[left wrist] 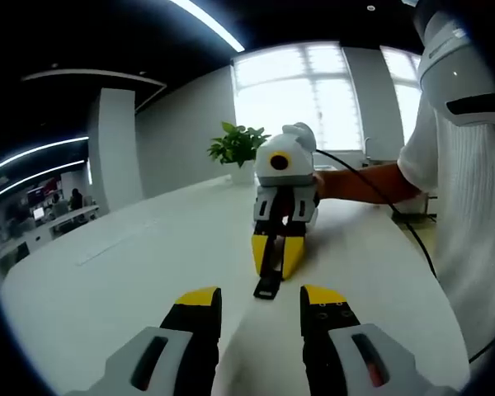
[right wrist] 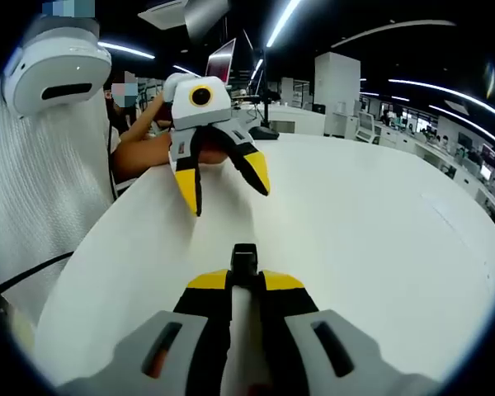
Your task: Snap the two parts of the plastic buckle together until the buckle closes and remains connected.
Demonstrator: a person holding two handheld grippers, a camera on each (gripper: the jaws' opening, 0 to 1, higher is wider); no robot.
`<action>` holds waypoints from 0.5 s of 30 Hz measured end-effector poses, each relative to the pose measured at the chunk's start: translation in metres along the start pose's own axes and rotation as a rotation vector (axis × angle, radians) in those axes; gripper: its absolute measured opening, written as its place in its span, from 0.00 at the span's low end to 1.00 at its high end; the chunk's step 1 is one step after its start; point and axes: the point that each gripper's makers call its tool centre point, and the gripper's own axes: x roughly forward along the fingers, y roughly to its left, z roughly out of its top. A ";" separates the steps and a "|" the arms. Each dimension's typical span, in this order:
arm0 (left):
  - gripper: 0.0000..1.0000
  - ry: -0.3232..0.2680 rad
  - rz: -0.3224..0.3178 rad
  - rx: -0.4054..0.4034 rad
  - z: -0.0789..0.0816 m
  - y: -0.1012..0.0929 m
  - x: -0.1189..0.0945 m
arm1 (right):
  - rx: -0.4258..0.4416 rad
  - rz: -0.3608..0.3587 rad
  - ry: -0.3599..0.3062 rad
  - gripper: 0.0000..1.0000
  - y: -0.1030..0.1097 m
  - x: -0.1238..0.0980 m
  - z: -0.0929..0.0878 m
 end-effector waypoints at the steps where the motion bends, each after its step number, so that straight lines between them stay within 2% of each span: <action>1: 0.38 0.002 0.014 -0.005 -0.001 0.003 0.000 | 0.002 0.000 0.002 0.12 -0.002 0.000 -0.001; 15: 0.37 0.011 0.100 -0.060 -0.005 0.025 -0.004 | 0.011 -0.007 0.021 0.12 -0.042 0.002 -0.005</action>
